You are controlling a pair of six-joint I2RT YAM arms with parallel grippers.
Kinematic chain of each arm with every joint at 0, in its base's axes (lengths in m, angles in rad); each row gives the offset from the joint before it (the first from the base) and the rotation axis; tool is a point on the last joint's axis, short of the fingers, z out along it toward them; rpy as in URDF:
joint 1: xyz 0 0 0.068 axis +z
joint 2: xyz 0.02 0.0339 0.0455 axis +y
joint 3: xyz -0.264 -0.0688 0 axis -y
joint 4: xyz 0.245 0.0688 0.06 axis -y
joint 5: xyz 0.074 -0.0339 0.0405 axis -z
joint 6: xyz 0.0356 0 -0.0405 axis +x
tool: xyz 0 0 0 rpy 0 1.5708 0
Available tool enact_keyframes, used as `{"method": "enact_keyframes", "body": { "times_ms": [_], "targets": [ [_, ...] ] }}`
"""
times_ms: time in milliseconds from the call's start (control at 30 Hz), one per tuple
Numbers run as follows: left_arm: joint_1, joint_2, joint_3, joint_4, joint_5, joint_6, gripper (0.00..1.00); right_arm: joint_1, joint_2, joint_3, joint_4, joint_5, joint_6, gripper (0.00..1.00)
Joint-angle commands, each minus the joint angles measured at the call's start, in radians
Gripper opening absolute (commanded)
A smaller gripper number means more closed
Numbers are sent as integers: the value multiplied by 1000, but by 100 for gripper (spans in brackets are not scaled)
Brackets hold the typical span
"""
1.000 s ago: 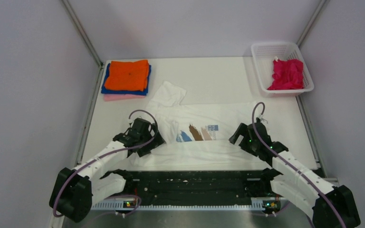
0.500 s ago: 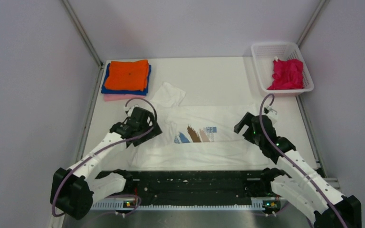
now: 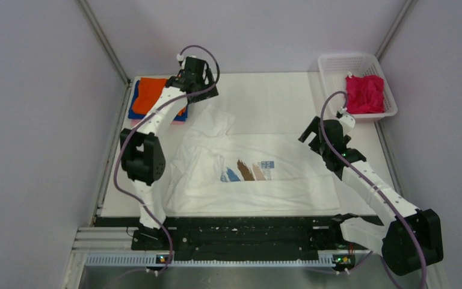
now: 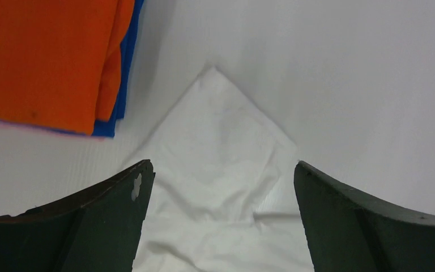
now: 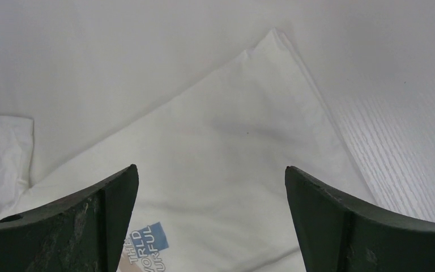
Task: Fold and stack the t-shirts
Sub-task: Grab the side of the flattened tshirt furthest away from the robot with both arms
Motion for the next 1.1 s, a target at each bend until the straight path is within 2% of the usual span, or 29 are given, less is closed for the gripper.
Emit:
{"method": "enact_keyframes", "body": {
  "times_ms": [0,133,300,633,833,967,1067],
  "targets": [
    [30,253,324,-85,15,208,96,-49,30,-19,96,-73,-37,99],
    [40,462,539,-71,7,309,94,-58,44,-33,104,-58,-45,99],
    [45,574,575,42,31,351,88,-60,57,-44,117,-65,-55,99],
    [48,647,586,23,94,318,72,-61,63,-49,113,-71,-61,99],
    [48,654,590,-2,114,306,56,-61,66,-45,111,-64,-65,99],
    [47,650,585,-26,111,312,53,-62,78,-29,93,-44,-68,99],
    [47,649,583,-42,113,314,40,-66,92,-14,72,-34,-67,99]
  ]
}}
